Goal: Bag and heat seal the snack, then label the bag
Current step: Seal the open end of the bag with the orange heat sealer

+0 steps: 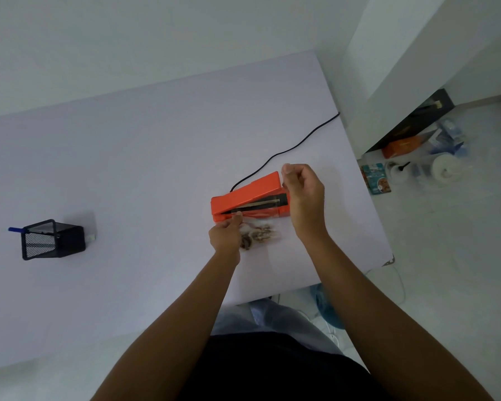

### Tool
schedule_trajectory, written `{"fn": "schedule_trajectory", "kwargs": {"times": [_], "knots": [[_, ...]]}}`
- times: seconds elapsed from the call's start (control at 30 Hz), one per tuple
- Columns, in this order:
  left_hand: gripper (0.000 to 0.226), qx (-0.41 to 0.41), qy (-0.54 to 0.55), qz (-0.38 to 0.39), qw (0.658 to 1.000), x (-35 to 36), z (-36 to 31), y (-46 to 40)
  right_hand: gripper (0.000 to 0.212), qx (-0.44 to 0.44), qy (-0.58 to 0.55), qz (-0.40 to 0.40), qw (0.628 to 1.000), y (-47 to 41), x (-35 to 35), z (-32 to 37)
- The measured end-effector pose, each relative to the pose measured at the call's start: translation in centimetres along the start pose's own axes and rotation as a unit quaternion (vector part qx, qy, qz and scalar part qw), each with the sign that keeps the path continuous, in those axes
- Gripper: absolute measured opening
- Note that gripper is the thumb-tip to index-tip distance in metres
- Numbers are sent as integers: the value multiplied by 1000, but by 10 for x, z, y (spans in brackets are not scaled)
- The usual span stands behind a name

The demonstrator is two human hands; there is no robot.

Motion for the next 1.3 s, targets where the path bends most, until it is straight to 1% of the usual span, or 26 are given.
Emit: {"fn": "schedule_trajectory", "kwargs": {"times": [0.07, 0.13, 0.23, 0.33, 0.53, 0.63, 0.83, 0.97, 1.1, 1.2, 1.3], "knots": [[13, 4, -1, -1, 1000, 0, -1, 0, 28, -21, 31, 23, 999, 0, 4, 7], [13, 6, -5, -5, 1000, -1, 0, -1, 24, -24, 51, 17, 998, 0, 4, 6], [15, 3, -6, -7, 1000, -1, 2, -4, 17, 6, 47, -19, 999, -5, -7, -8], [21, 8, -7, -12, 1000, -1, 3, -7, 16, 47, 48, -47, 997, -9, -21, -31], [33, 27, -26, -28, 999, -1, 3, -8, 20, 102, 61, -65, 991, -15, -38, -66], [31, 29, -30, -30, 999, -1, 2, -8, 21, 126, 55, -67, 988, -16, -40, -79], [24, 42, -39, -16, 998, 1, 3, -10, 21, 203, 2, -82, 976, -13, -42, -101], [26, 46, -38, -16, 998, 1, 3, -10, 26, 221, 0, -87, 971, -13, -42, -108], [34, 39, -25, -23, 999, 0, 5, -12, 25, 228, 2, -83, 970, -14, -43, -112], [32, 37, -27, -27, 999, 0, 6, -13, 24, 249, -7, -83, 965, -14, -44, -116], [30, 36, -28, -27, 999, 0, 5, -14, 28, 266, -9, -81, 960, -13, -44, -119]]}}
Point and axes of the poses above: each hand's wrist, its own y-axis away from the middle knuckle, its own x-axis out of the palm, z = x × y, the point moved 7 cm from there along -y, towards the middle knuckle, and after that the axes turned 4 degrees about -z, right-handed, at the moved point
